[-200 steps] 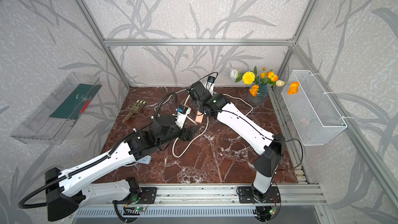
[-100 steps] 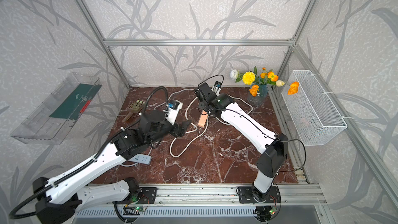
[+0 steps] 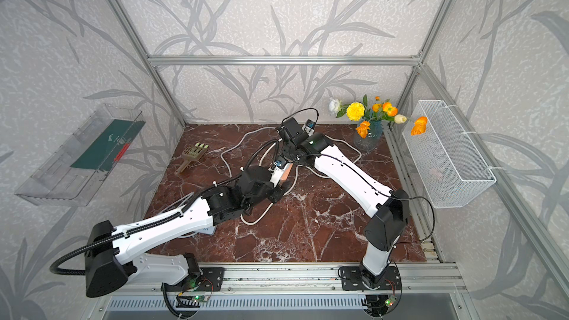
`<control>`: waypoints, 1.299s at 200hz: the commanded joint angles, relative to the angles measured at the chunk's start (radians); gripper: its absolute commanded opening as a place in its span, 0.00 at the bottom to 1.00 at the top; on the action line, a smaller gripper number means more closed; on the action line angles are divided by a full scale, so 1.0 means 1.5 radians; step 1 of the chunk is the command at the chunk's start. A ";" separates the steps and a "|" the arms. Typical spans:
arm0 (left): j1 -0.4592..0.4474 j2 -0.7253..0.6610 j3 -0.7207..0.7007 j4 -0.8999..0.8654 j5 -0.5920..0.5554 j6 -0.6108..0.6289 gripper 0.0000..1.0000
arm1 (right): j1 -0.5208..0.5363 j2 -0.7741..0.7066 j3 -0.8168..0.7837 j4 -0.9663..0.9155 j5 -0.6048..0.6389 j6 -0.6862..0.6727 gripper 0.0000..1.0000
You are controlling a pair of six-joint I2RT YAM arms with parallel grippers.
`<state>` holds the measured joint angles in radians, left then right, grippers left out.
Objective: Wrap the cord around the power strip
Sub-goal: Pick up the power strip from the center of the board, then adjust the power strip.
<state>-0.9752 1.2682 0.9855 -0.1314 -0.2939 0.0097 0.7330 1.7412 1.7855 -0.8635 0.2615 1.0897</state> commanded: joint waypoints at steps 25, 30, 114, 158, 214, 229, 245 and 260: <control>-0.003 -0.049 -0.061 0.116 0.001 0.093 0.41 | 0.003 0.010 0.026 0.022 -0.060 0.017 0.25; -0.003 -0.044 -0.054 0.103 0.005 0.093 0.39 | 0.003 0.009 0.027 0.024 -0.063 0.017 0.26; 0.006 -0.049 -0.047 0.100 -0.077 0.024 0.00 | -0.023 -0.049 -0.037 0.073 -0.128 -0.002 0.77; 0.056 -0.070 -0.055 0.068 -0.032 -0.148 0.00 | -0.062 -0.118 -0.113 0.119 -0.182 -0.030 1.00; 0.165 -0.146 -0.125 0.194 0.187 -0.408 0.00 | -0.097 -0.169 -0.260 0.277 -0.245 0.046 0.97; 0.171 -0.150 -0.134 0.205 0.226 -0.455 0.00 | -0.098 -0.154 -0.238 0.303 -0.262 0.041 0.95; 0.180 -0.149 -0.153 0.231 0.261 -0.509 0.00 | -0.092 -0.142 -0.227 0.337 -0.278 0.040 0.92; 0.187 -0.142 -0.165 0.245 0.283 -0.540 0.00 | -0.081 -0.133 -0.220 0.350 -0.284 0.033 0.89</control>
<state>-0.7105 1.0626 0.7666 0.1200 0.0143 -0.6258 0.5922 1.5246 1.4132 -0.4507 -0.1188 1.1408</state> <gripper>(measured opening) 0.317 0.912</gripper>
